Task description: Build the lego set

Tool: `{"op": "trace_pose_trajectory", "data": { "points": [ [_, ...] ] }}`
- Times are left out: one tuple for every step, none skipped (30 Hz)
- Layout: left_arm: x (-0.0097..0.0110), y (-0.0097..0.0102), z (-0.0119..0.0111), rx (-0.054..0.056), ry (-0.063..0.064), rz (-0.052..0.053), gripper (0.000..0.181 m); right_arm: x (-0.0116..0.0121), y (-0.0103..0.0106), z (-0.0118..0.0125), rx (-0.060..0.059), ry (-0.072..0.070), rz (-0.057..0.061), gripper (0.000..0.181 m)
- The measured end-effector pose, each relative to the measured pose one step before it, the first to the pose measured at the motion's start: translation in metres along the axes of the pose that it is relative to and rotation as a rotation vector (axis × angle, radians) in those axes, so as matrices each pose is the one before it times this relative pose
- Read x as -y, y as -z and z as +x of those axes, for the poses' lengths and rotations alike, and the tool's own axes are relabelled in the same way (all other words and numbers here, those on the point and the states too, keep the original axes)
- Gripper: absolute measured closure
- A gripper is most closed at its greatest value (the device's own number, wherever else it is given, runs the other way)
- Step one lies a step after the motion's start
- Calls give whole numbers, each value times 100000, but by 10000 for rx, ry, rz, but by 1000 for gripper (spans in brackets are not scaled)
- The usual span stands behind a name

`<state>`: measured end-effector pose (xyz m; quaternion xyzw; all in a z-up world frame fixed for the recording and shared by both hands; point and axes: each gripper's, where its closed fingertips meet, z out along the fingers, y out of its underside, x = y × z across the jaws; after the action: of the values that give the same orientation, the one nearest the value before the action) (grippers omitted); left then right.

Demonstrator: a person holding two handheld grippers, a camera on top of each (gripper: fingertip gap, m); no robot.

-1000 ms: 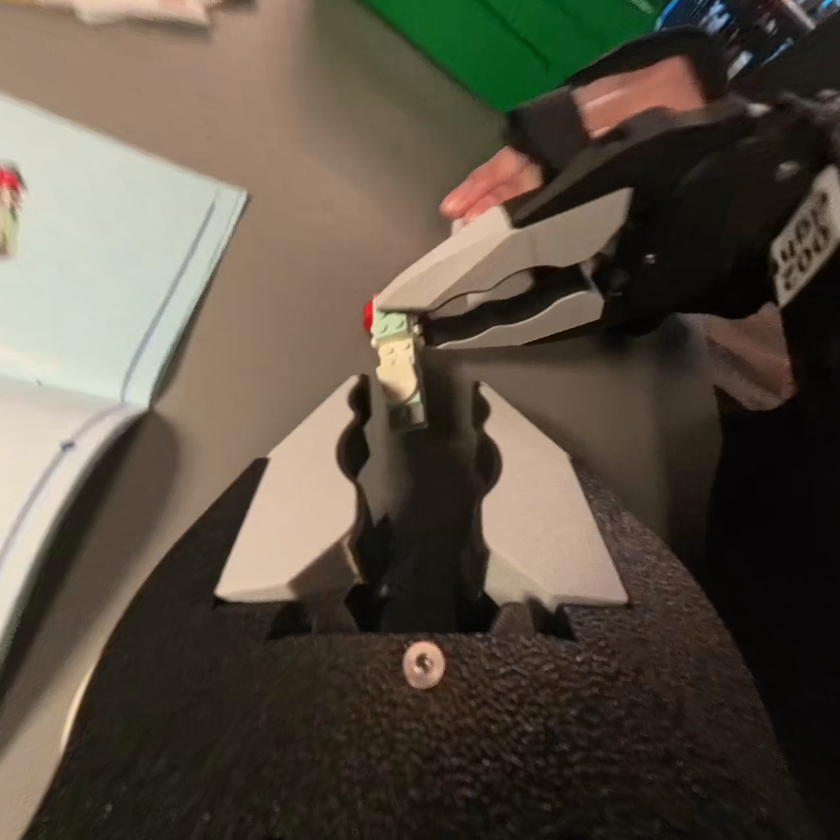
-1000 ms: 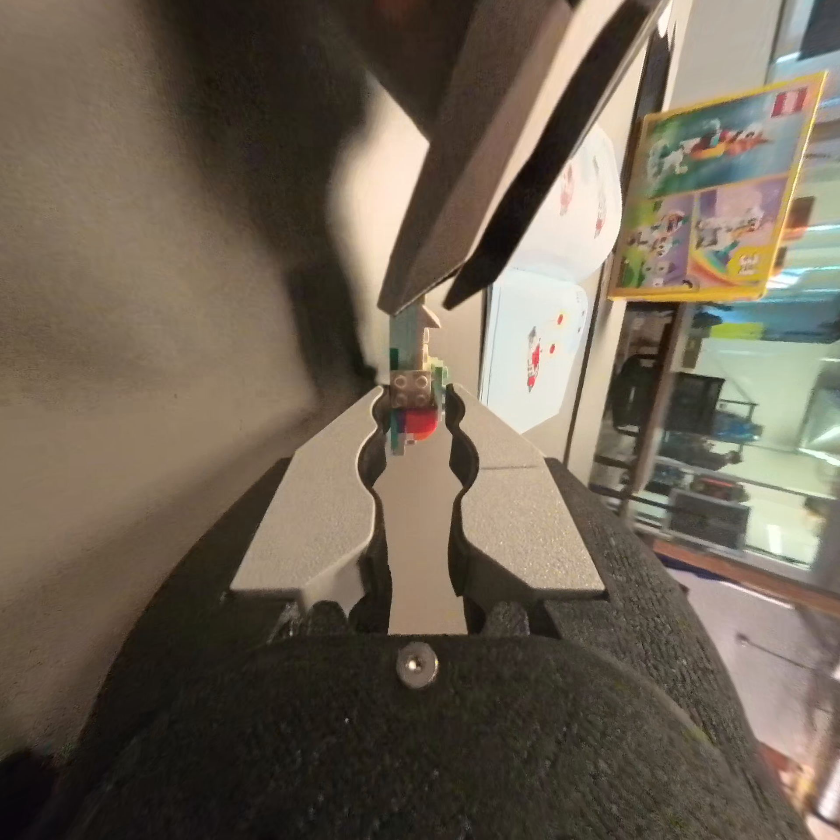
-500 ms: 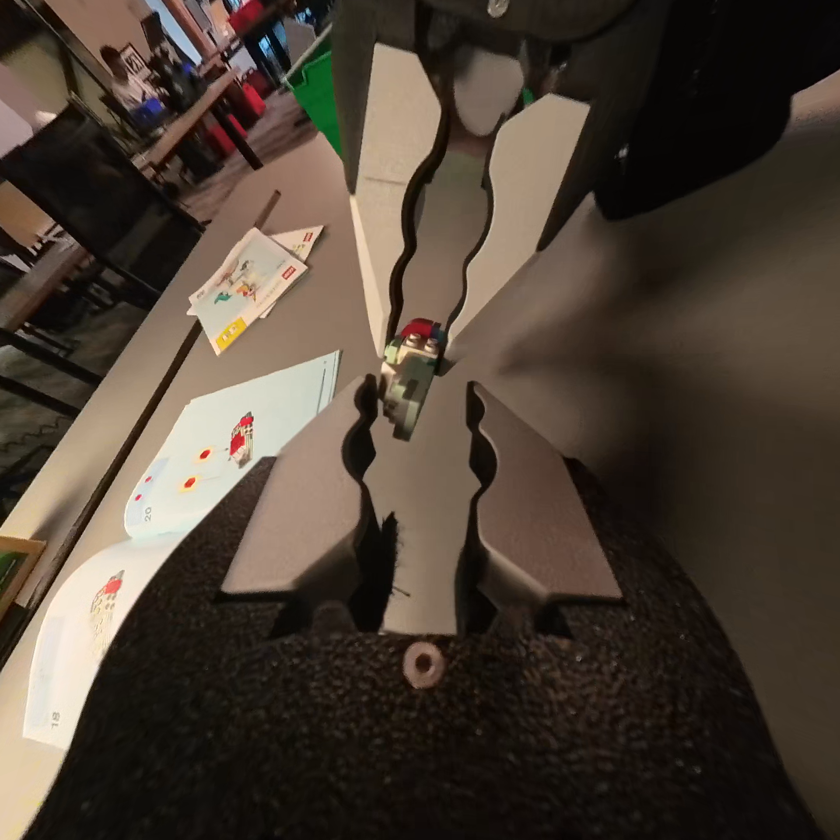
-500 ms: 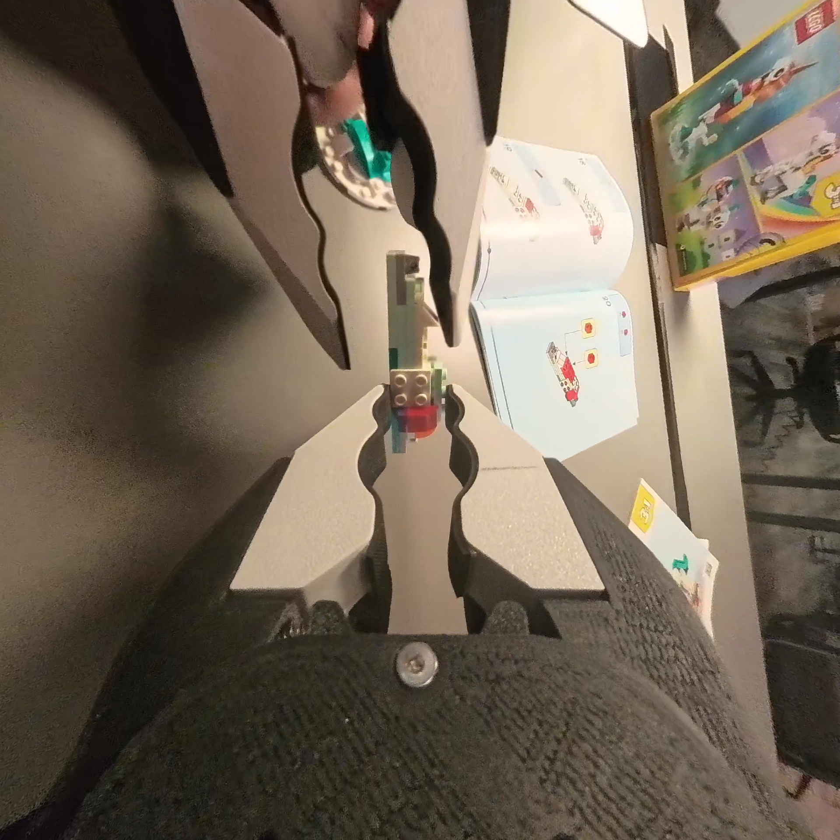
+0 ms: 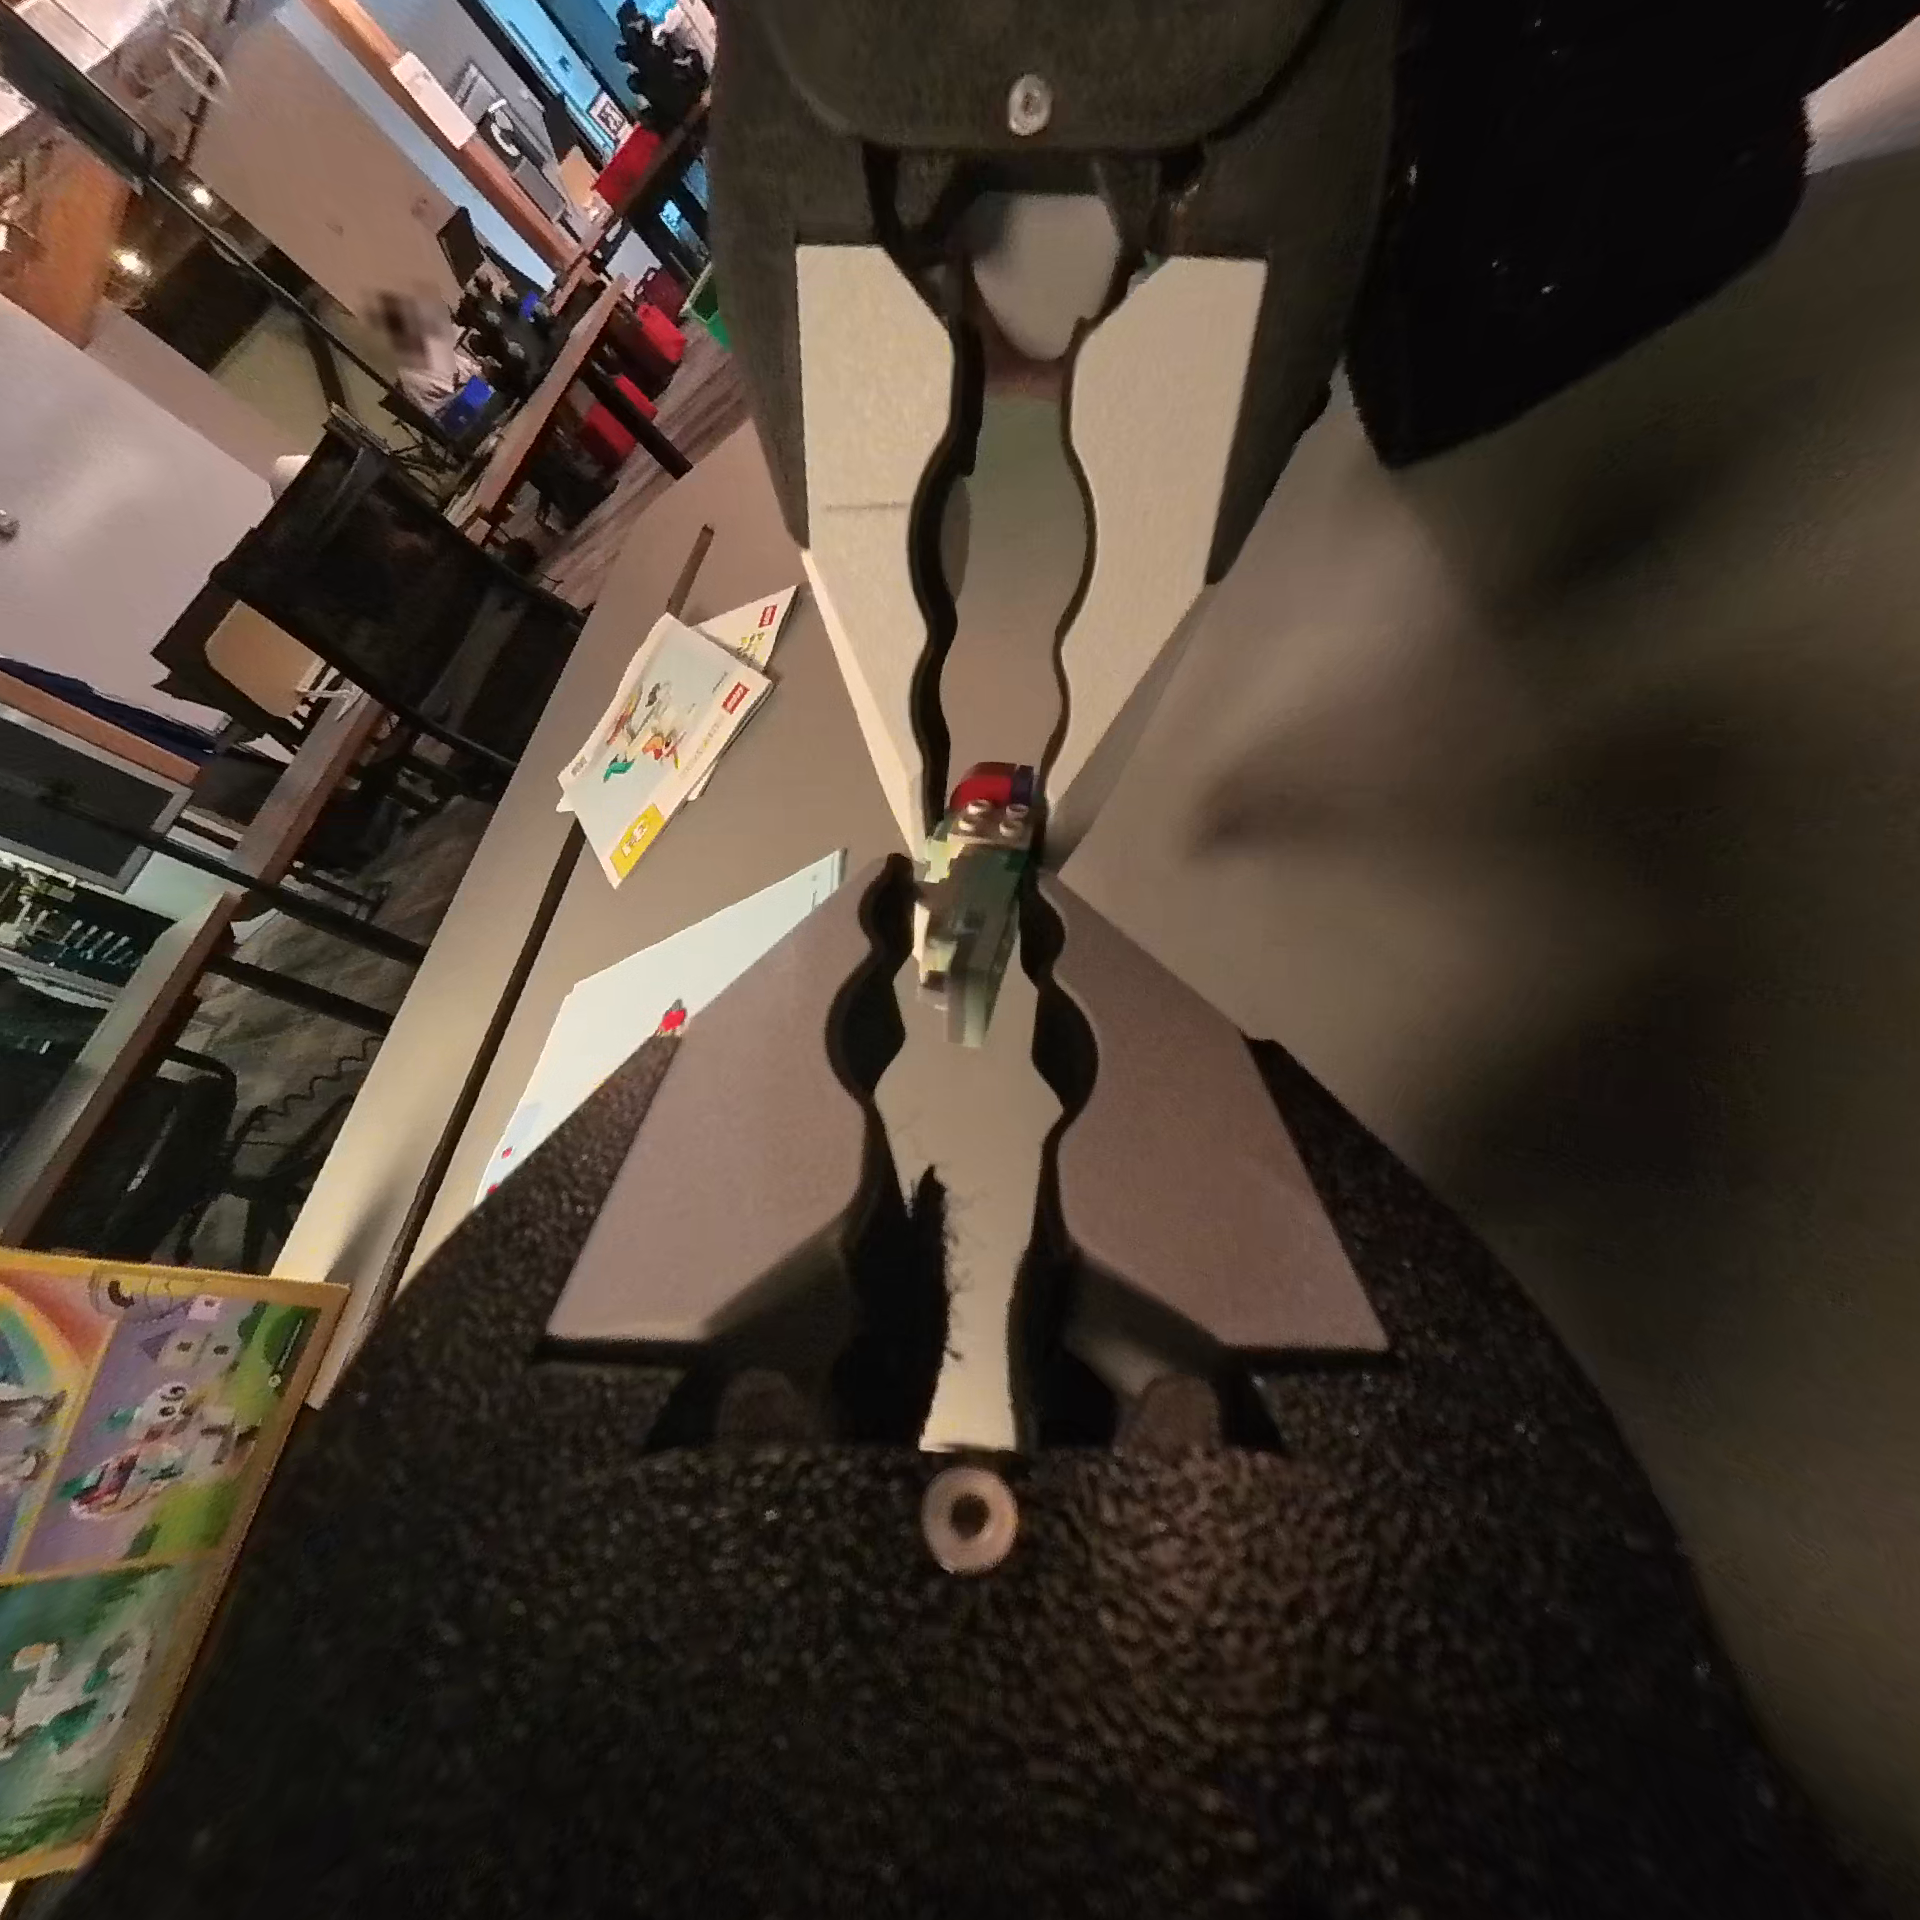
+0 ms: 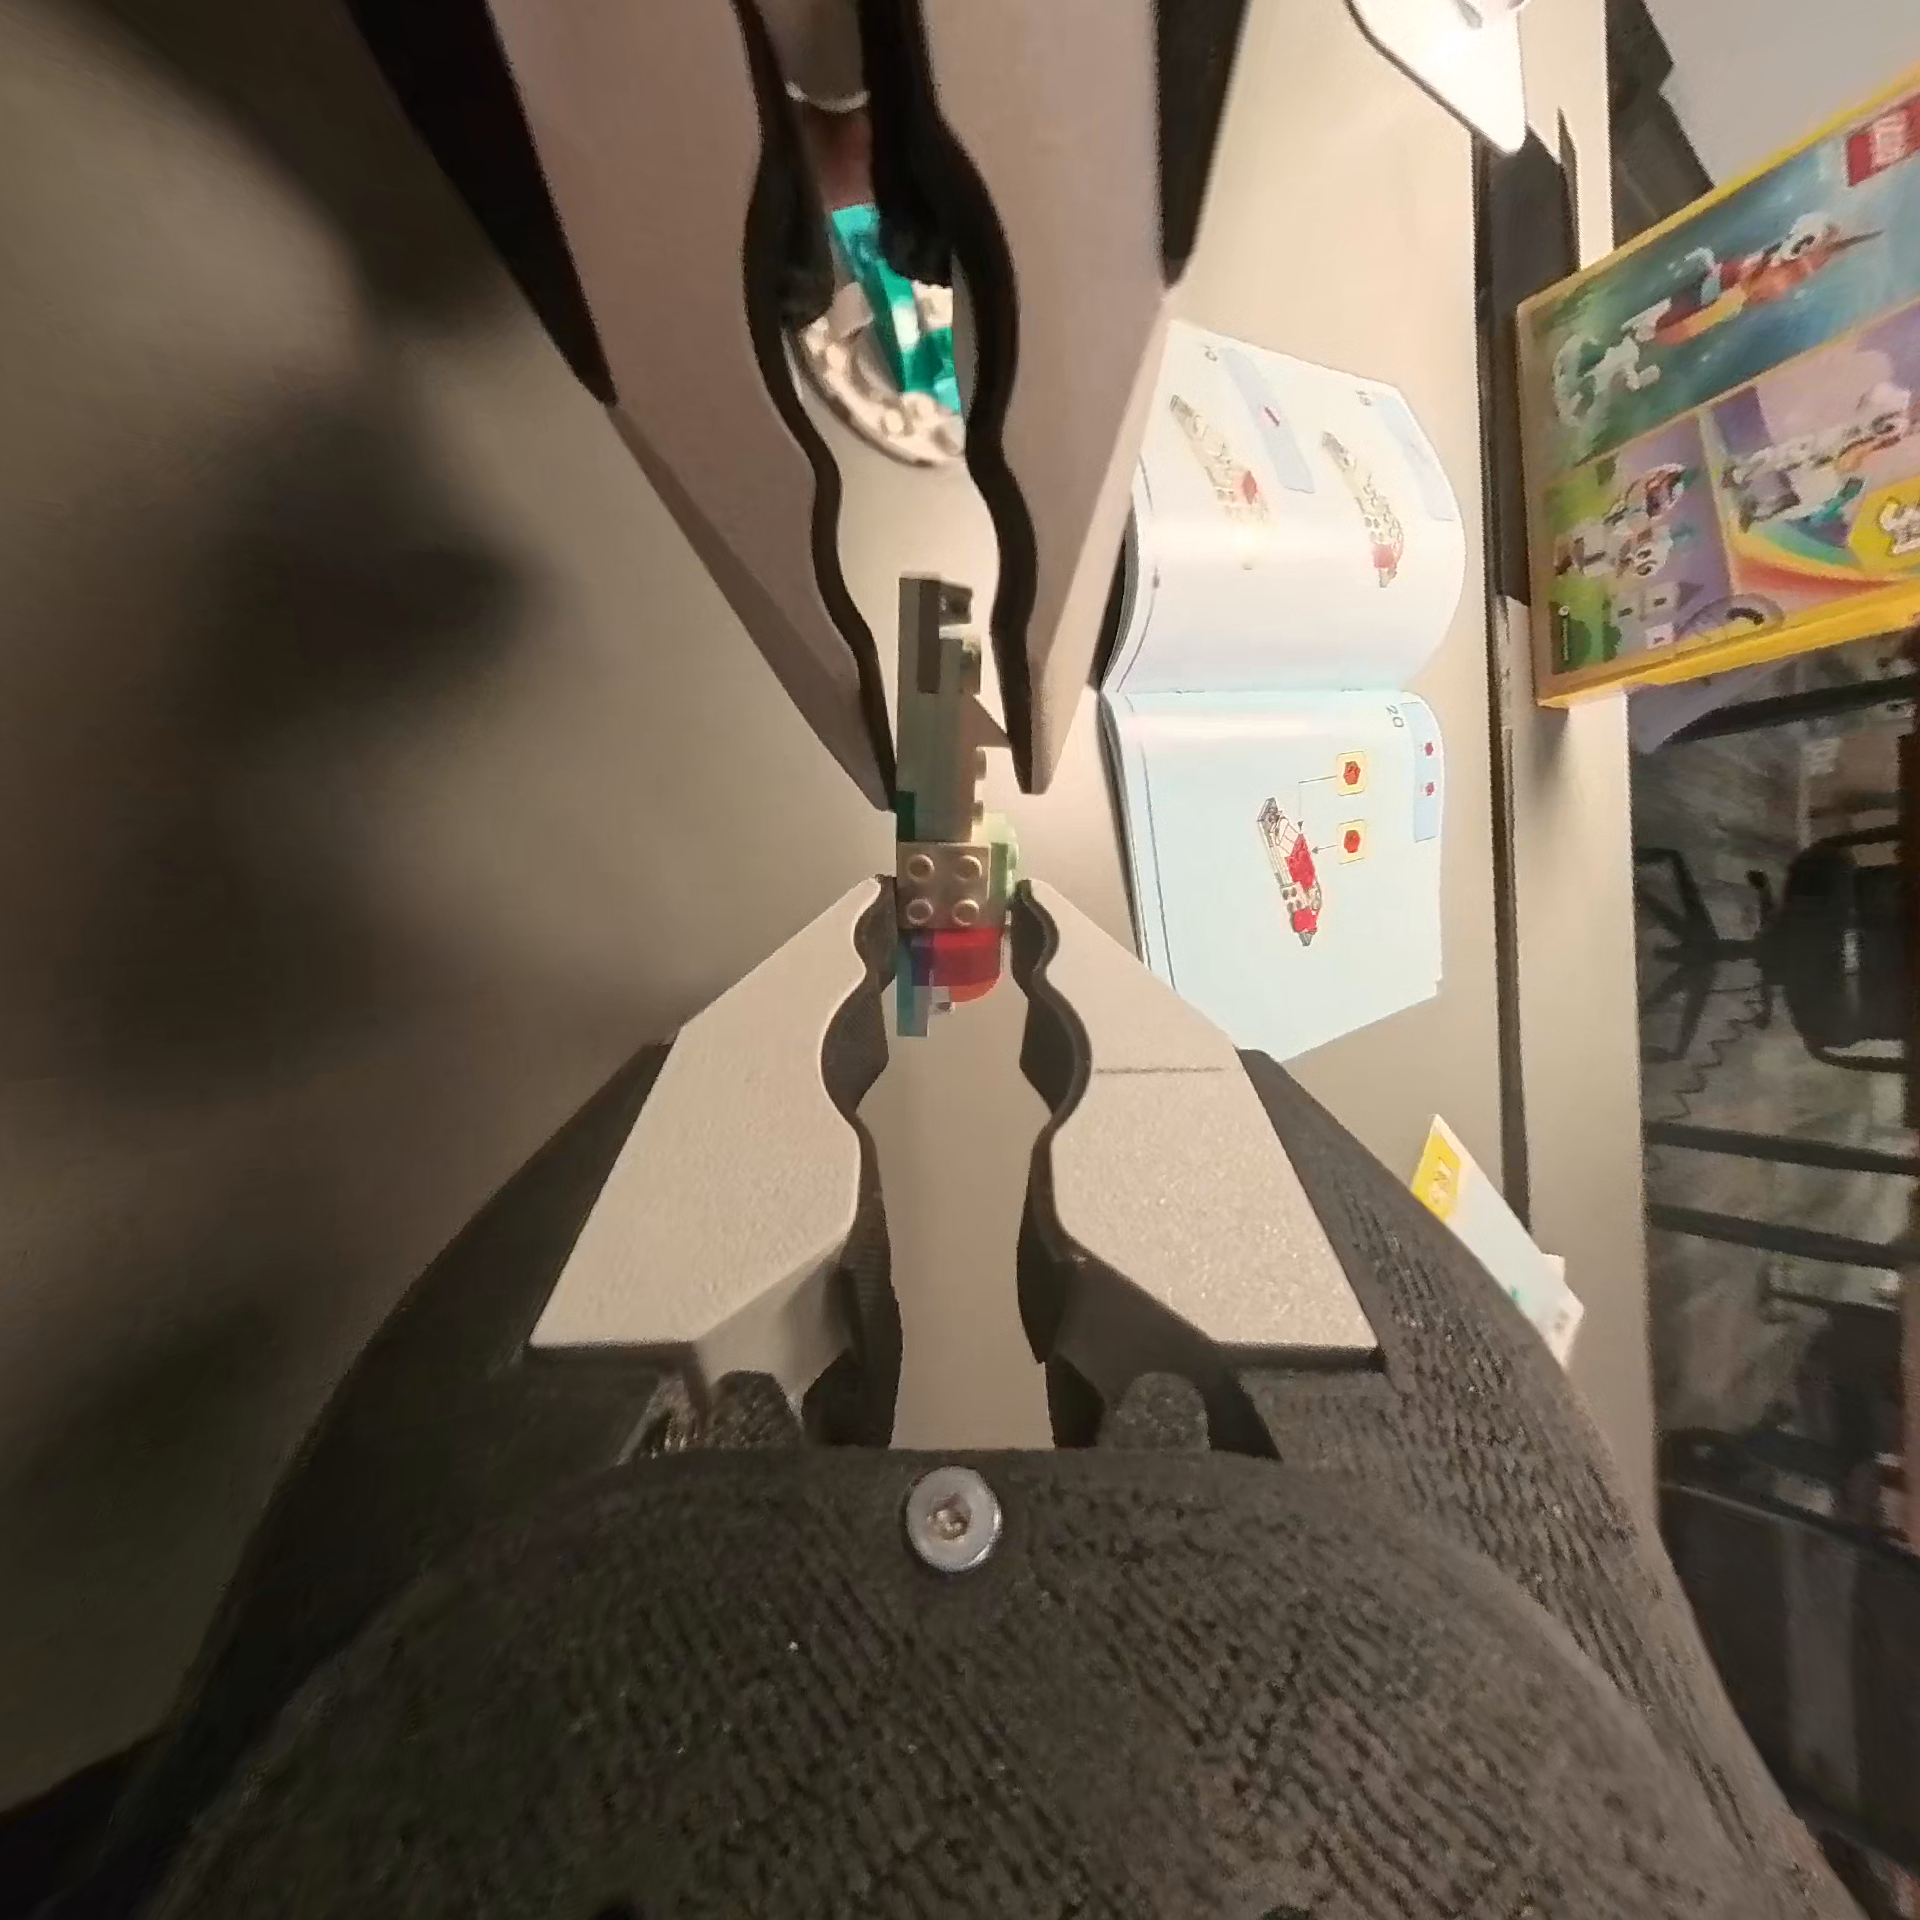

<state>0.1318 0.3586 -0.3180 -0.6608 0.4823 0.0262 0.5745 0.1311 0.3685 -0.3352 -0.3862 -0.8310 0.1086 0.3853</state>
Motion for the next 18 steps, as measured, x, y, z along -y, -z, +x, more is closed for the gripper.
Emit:
{"op": "trace_pose_trajectory", "data": {
  "points": [
    [18, -38, 62, 9, -86, -12, 163, -49, 20, -80, 10, 91, -66, 162],
    [44, -27, 79, 5, -103, -2, 163, -62, 27, -94, 33, 84, -61, 162],
    [35, -31, 116, -33, -51, -12, 163, -51, 13, -90, 38, 54, -46, 162],
    [50, -9, 61, -5, -35, 7, 163, 11, 21, -18, 9, -35, 7, 162],
    [59, 25, 6, 24, -75, 19, 163, 32, 15, -13, 27, -81, 63, 162],
    [24, 12, 22, -20, -18, 10, 163, 21, -10, 27, 9, -132, 89, 162],
    [20, 23, -72, 16, 59, 11, 163, 98, -27, 125, -80, -202, 162, 162],
    [51, 85, -78, 20, -47, 47, 163, 138, -22, 89, -33, -317, 190, 161],
    [6, 88, -128, 38, -10, 33, 163, 148, 3, 196, -138, -275, 180, 156],
    [-38, 52, -215, 59, 97, 18, 163, 134, 23, 221, -223, -101, 140, 151],
    [-55, 57, -158, 23, 92, 19, 163, -48, 20, 301, -254, -5, -11, 146],
    [-111, 56, -27, -6, 5, -11, 163, -252, -9, 149, -100, 4, -158, 142],
    [-142, 31, -59, 34, -22, -46, 163, -242, -10, 25, 6, 6, -134, 137],
    [-66, 8, 2, 19, -37, -23, 163, -36, 17, 9, -25, 78, 17, 138],
    [46, 12, 82, -44, -30, 28, 163, -18, 28, -57, -6, 142, 14, 141],
    [114, 5, 54, -23, -17, 55, 164, -87, -15, -60, -6, 167, -72, 144],
    [70, 3, 60, -23, 0, 31, 164, -68, -2, 14, -62, 203, -80, 150],
    [38, 12, 4, 5, -9, 14, 164, 33, 6, -110, 10, 208, -12, 155]
  ]
}}
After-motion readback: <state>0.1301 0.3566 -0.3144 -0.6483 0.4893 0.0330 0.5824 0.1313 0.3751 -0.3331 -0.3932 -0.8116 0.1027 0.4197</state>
